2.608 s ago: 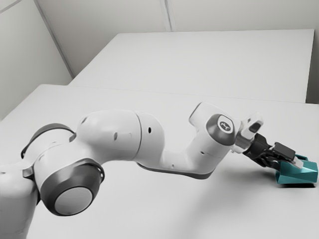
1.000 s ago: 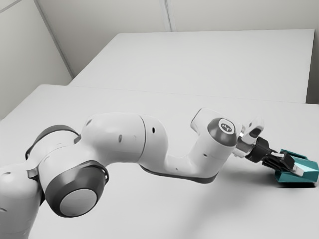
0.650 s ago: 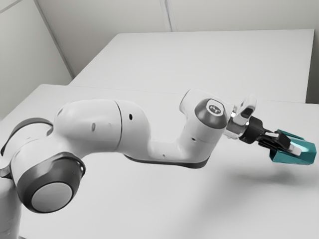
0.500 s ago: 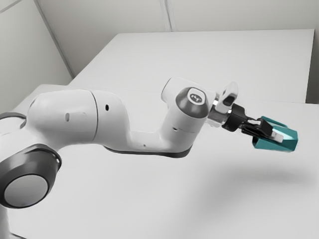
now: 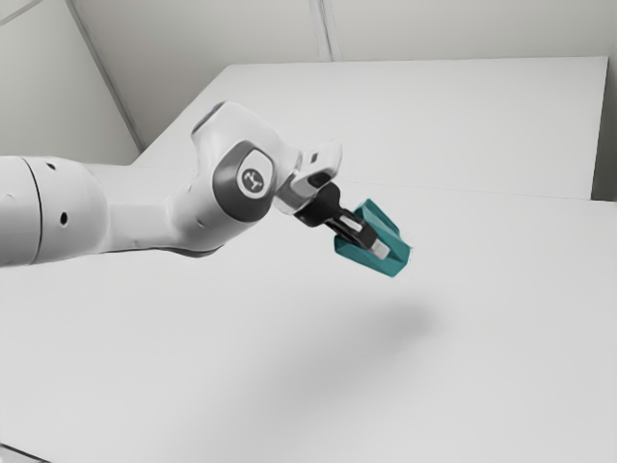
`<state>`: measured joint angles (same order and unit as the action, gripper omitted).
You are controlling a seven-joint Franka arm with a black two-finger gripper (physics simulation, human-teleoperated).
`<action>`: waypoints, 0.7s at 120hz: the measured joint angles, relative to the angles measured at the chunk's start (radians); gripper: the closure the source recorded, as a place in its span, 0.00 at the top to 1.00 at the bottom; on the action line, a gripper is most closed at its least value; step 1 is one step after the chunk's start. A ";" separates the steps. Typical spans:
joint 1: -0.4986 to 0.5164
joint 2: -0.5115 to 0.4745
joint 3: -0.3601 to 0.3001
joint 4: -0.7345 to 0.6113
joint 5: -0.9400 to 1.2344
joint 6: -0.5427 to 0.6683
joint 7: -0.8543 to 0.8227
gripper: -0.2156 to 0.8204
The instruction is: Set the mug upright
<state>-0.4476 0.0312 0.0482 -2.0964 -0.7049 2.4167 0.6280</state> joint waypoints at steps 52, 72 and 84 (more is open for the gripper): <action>0.090 -0.144 0.085 -0.089 0.526 -0.180 -0.247 0.04; 0.184 -0.122 0.089 -0.085 0.654 -0.235 -0.315 0.03; 0.234 -0.099 0.082 -0.079 0.701 -0.255 -0.347 0.03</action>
<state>-0.2140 -0.0677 0.1297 -2.1753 -0.0036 2.1620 0.2806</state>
